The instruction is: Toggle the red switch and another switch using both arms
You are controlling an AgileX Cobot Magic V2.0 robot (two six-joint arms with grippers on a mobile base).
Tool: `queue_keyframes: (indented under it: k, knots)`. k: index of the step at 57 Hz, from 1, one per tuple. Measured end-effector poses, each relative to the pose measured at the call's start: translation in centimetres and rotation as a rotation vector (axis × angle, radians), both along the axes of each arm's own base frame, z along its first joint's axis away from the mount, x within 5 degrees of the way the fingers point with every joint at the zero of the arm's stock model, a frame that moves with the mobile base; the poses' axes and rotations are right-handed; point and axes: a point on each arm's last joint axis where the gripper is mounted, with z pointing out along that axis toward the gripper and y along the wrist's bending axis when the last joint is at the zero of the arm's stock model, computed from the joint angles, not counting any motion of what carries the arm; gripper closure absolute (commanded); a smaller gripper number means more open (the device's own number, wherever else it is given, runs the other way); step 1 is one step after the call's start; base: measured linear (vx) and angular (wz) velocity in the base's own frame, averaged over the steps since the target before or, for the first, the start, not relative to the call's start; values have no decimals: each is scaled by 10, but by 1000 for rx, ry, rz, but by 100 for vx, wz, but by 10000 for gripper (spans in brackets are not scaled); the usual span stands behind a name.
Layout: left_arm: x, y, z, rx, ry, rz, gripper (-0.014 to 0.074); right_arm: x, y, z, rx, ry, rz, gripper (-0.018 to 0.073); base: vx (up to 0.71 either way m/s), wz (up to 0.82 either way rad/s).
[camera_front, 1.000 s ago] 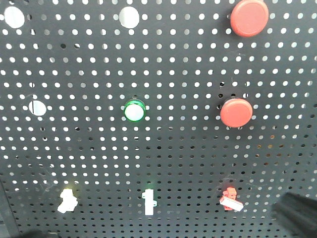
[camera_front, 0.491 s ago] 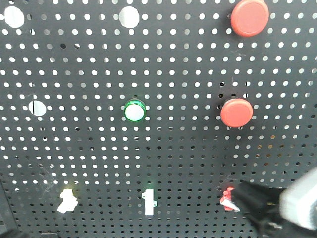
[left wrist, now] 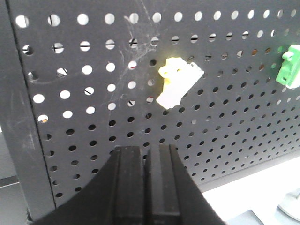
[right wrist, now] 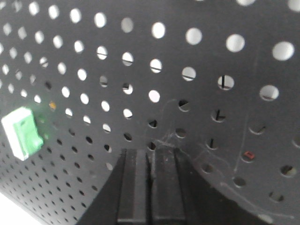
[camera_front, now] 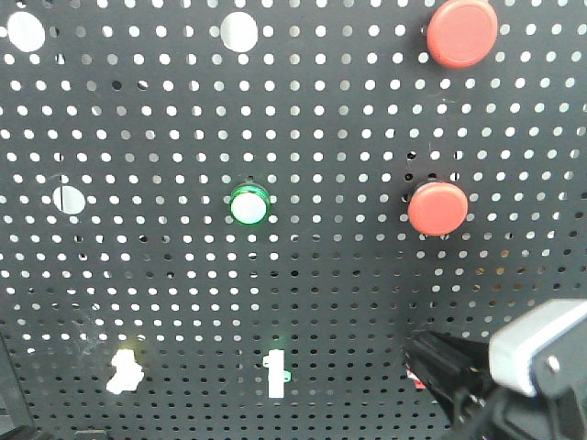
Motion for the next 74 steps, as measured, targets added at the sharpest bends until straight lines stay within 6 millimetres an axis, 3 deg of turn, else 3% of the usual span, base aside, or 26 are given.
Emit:
queue_keyframes:
  k: [16,28,59,74]
  knots:
    - [0,0,0,0,-2,2,594,-1,7,0,-1,31,28,566,0,0]
    - [0,0,0,0,-2,3,594,-14,22,-35,-146,256,120,566,0,0]
    - [0,0,0,10,-5,-2,594,-24,19,-35,-170,308,132,566,0,0]
    - [-7,-9,-8,123,41,-145,594,-53,-4,-18,-71,213,125,566,0,0]
